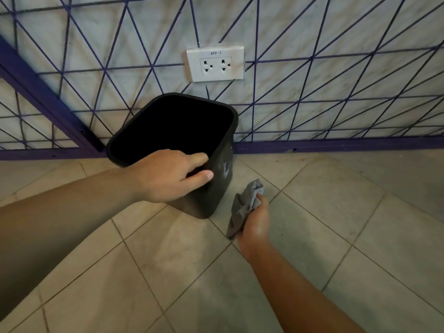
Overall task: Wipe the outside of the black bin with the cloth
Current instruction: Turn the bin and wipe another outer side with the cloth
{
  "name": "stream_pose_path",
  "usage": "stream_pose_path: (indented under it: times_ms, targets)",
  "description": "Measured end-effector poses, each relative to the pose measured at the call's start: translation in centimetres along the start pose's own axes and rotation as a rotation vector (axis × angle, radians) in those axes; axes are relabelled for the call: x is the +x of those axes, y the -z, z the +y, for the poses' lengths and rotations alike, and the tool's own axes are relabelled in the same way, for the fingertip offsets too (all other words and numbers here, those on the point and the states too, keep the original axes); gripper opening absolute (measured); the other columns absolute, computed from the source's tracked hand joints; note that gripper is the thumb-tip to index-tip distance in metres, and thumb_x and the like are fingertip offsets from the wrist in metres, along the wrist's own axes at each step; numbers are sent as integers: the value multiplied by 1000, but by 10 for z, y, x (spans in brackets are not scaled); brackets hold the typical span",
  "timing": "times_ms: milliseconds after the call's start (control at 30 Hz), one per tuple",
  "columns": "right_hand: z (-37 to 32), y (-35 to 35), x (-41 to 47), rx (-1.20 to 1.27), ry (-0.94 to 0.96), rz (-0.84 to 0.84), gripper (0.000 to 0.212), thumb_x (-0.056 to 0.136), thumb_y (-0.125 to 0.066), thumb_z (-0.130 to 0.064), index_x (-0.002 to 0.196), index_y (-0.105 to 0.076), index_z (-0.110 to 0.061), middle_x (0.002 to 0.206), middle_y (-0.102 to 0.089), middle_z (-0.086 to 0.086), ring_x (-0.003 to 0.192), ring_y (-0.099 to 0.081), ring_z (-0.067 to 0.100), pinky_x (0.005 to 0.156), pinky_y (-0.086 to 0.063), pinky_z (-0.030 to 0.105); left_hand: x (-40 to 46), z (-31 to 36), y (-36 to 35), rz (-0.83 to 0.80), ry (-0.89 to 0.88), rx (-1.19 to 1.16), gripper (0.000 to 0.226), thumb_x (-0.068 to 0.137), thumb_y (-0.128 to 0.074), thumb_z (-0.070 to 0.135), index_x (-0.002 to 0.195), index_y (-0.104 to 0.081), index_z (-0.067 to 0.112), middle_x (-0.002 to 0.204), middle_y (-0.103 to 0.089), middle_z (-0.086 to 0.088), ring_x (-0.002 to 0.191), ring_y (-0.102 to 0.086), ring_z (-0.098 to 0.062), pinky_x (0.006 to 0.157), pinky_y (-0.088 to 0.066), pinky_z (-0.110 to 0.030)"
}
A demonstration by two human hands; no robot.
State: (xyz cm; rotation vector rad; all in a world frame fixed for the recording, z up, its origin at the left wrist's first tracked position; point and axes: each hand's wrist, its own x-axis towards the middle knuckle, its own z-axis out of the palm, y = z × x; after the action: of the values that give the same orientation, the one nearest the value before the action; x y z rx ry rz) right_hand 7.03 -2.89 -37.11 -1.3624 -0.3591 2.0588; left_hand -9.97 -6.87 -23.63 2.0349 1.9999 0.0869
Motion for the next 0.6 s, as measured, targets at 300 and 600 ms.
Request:
stream_pose_path:
  times_ms: [300, 600]
  targets:
    - [2, 1, -25, -201, -30, -121, 69, 76, -79, -45, 133, -54, -16, 106, -62, 6, 97, -63, 22, 85, -51, 38, -14, 12, 5, -124, 219, -157, 11, 101, -44, 36, 100, -47, 25, 76, -61, 2, 68, -62, -11, 58, -49, -34]
    - [4, -68, -29, -144, 378, -216, 65, 121, -35, -29, 177, -3, -41, 187, -12, -7, 170, -15, 10, 139, -14, 37, -3, 19, -19, 131, 169, 9, 36, 102, -25, 46, 89, -47, 20, 67, -58, 1, 59, -58, -15, 54, -45, -33]
